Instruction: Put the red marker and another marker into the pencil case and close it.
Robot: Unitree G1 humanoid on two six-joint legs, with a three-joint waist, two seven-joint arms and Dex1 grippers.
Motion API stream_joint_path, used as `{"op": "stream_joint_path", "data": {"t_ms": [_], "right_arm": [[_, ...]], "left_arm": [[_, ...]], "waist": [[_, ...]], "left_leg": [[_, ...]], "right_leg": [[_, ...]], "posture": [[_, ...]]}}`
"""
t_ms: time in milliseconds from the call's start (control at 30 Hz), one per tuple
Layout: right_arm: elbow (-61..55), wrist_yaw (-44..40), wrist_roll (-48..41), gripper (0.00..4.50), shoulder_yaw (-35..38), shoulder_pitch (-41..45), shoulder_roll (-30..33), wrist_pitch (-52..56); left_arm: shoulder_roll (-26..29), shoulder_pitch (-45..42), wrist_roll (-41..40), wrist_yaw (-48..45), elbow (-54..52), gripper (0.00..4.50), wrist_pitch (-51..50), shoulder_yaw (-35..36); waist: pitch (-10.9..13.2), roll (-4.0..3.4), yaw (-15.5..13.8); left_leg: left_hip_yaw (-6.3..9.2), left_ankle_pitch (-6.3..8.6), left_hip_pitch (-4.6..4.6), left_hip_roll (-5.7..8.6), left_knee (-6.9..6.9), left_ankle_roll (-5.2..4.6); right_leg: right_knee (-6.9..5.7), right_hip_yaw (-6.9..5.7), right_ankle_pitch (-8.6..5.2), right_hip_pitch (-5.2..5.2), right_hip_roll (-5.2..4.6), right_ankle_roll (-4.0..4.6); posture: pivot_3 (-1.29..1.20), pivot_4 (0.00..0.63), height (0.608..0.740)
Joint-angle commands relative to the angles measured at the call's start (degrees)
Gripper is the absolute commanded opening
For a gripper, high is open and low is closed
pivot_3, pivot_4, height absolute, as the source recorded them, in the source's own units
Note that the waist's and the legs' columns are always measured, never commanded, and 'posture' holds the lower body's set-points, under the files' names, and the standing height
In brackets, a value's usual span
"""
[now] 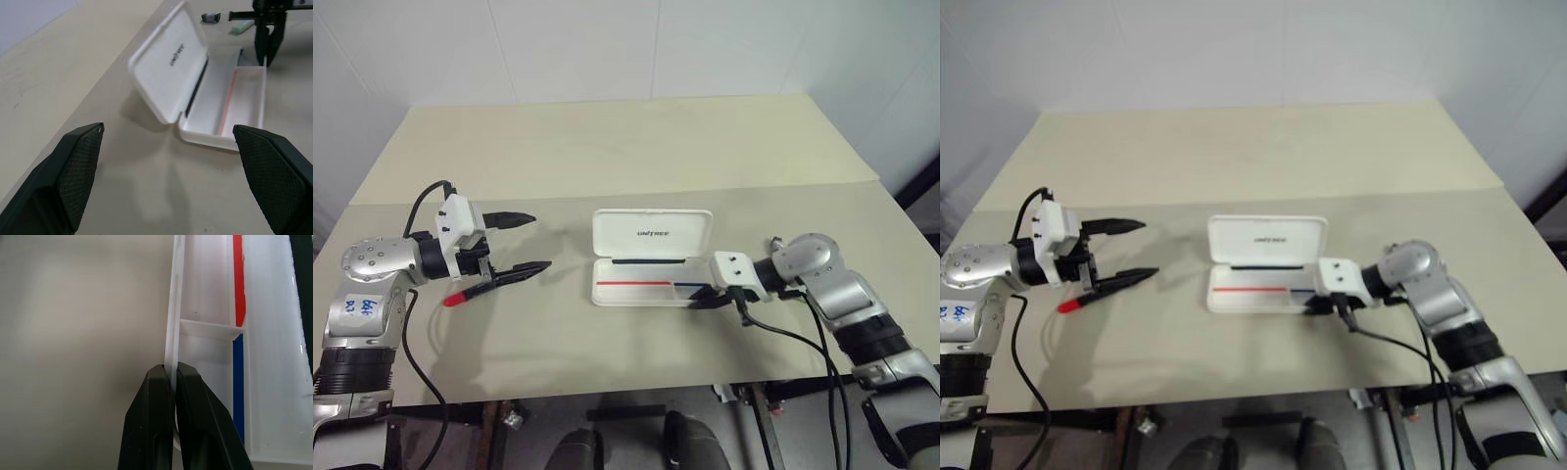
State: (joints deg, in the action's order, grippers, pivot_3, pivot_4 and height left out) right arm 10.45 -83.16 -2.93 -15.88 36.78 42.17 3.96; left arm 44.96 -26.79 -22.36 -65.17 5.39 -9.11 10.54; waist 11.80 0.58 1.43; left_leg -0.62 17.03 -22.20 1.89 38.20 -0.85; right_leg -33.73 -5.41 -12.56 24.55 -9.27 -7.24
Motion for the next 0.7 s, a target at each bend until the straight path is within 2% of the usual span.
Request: {"op": "stream_joint_path", "data": {"t_ms": [33,267,500,533,600,700], "right_arm": [[-1.9,0.7,-0.8,0.02,1.9,-1.4,1.8,-1.4],[5.0,4.5,2.5,0.02,0.8,0.9,-0.4,-9.2],[8.5,4.4,3.5,0.02,0.0,2.5,-2.1,-12.0],[8.5,4.7,3.4,0.46,0.2,2.4,-2.4,-12.2],[7.9,4.6,2.2,0.84,0.9,2.4,-3.0,-12.8],[6.7,4.0,0.5,0.84,1.7,2.6,-3.2,-13.0]], "left_arm": [[-0.3,0.1,-1.2,0.0,-1.0,4.50,0.8,0.6],[-1.2,0.6,-1.4,-0.1,-2.1,4.50,0.2,0.3],[-1.3,1.0,-1.9,0.0,-3.0,4.50,-0.4,0.3],[-1.2,1.1,-1.9,0.1,-3.2,4.50,-0.5,0.2],[-1.2,1.2,-2.2,0.2,-3.7,4.50,-0.9,0.3],[-0.9,1.3,-2.3,0.2,-4.1,4.50,-1.2,0.5]], "waist": [[0.0,0.00,0.0],[0.0,0.05,0.0],[0.0,0.08,0.1],[0.0,0.08,0.1],[0.0,0.08,0.1],[0.0,0.08,0.1]], "left_leg": [[-0.02,0.00,0.01,0.00,0.01,0.00],[-0.02,0.00,0.03,-0.02,0.06,0.00],[-0.03,-0.05,0.14,-0.33,0.13,0.03],[-0.05,-0.05,0.13,-0.46,0.19,0.05],[-0.06,-0.04,0.13,-0.61,0.22,0.08],[-0.08,-0.07,0.13,-0.71,0.19,0.19]], "right_leg": [[-0.01,0.00,0.00,0.00,0.00,0.00],[-0.02,0.04,0.05,-0.01,0.01,0.05],[0.17,0.34,0.48,-0.04,0.36,0.23],[0.23,0.45,0.57,-0.05,0.55,0.29],[0.23,0.48,0.65,-0.04,0.71,0.39],[0.22,0.47,0.66,-0.01,0.82,0.46]], "posture": [[0.00,0.150,0.740],[0.00,0.150,0.740],[0.00,0.150,0.740],[0.00,0.150,0.740],[0.00,0.150,0.740],[0.00,0.150,0.740]]}}
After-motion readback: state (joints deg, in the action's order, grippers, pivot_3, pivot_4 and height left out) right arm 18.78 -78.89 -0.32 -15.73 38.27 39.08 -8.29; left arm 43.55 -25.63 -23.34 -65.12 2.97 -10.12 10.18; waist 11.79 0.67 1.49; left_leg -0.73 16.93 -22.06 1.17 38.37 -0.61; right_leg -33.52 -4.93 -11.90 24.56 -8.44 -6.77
